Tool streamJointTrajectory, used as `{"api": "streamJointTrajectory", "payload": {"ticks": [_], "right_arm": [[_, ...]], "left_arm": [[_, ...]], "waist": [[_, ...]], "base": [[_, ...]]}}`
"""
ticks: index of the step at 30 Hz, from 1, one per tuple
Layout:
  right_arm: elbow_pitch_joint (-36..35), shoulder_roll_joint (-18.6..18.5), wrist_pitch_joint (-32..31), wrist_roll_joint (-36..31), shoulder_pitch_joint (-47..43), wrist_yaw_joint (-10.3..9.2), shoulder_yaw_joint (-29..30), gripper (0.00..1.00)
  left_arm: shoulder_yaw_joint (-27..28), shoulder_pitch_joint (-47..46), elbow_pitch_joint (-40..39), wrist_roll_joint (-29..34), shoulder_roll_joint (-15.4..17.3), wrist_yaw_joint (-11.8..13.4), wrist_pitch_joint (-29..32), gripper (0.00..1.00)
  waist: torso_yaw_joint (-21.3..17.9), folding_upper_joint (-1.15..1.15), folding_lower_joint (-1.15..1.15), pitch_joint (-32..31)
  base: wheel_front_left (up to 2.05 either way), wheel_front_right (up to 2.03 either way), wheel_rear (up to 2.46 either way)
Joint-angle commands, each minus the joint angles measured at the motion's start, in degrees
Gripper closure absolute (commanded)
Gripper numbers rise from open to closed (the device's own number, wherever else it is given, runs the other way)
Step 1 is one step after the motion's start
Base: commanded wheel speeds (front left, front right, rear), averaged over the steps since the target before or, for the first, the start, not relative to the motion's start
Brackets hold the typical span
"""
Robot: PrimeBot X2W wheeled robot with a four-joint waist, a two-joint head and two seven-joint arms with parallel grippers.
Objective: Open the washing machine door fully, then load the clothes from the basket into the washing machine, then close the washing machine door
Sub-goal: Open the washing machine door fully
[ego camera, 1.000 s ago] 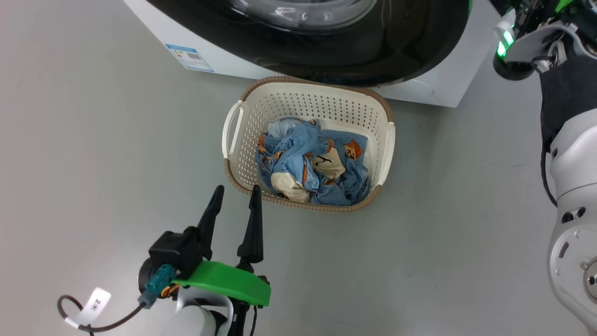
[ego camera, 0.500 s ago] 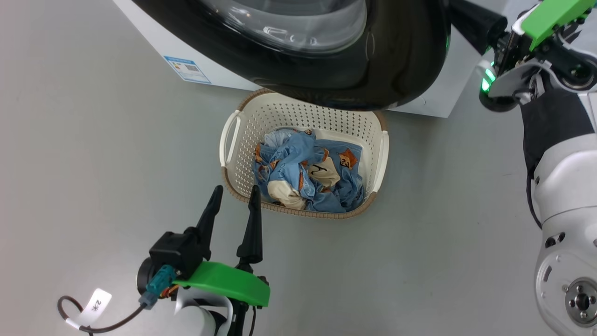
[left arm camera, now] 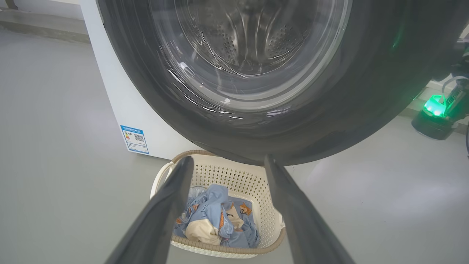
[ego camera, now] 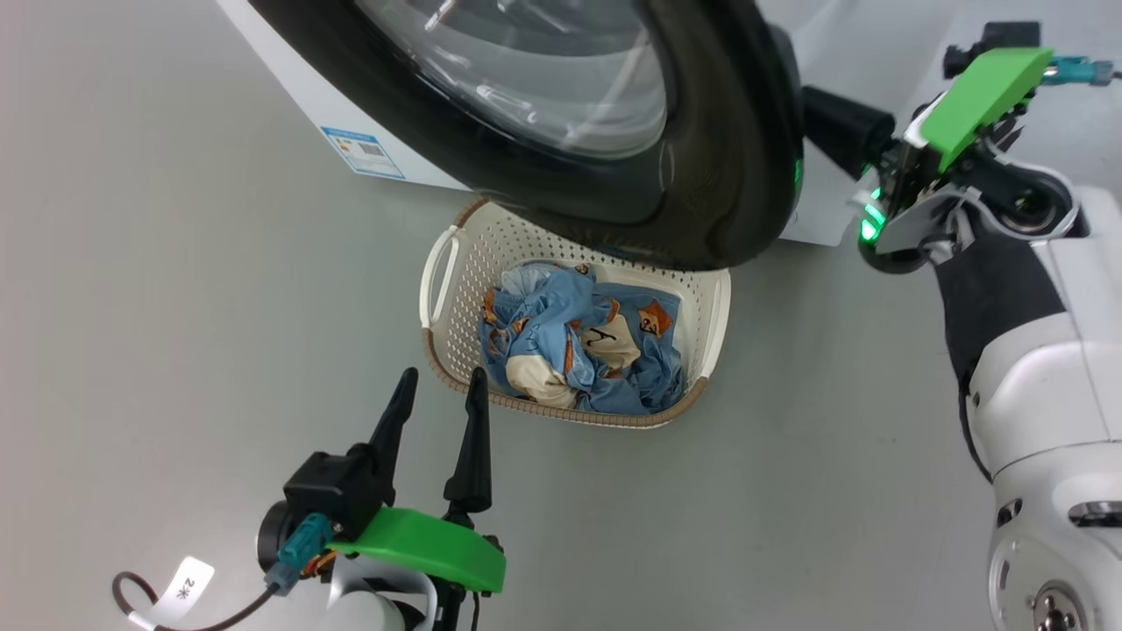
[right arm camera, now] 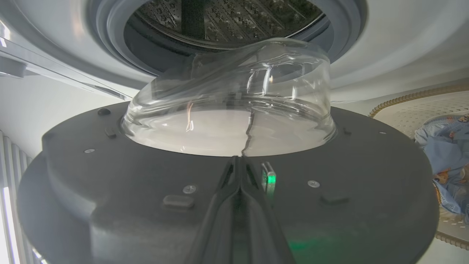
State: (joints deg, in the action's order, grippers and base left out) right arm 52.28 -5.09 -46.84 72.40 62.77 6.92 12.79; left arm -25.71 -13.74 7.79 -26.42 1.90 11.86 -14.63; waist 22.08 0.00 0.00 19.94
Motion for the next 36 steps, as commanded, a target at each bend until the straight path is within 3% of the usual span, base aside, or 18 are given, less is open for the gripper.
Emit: {"api": "streamJointTrajectory", "payload": {"ticks": [1,21,36], "right_arm": [[-1.8,2.2,-0.4,0.7,-0.5,0.57,-1.7,1.00],[-5.8,2.2,0.7,13.2,-7.1,0.57,-16.5,1.00],[-9.3,2.2,1.9,18.1,-10.4,0.57,-25.4,1.00]], "left_arm": [[2.0,0.4,-1.1,0.5,1.0,0.2,-0.4,0.00],[2.0,1.3,-1.2,1.7,1.0,-0.3,-0.4,0.00],[1.9,1.1,-1.2,2.2,1.0,-0.6,-0.4,0.00]], "waist": [[-0.1,0.00,0.00,-0.2],[-1.8,0.00,0.00,-1.5],[-1.9,0.00,0.00,-2.1]], "base": [[0.00,0.00,0.00],[0.00,0.00,0.00],[0.00,0.00,0.00]]}}
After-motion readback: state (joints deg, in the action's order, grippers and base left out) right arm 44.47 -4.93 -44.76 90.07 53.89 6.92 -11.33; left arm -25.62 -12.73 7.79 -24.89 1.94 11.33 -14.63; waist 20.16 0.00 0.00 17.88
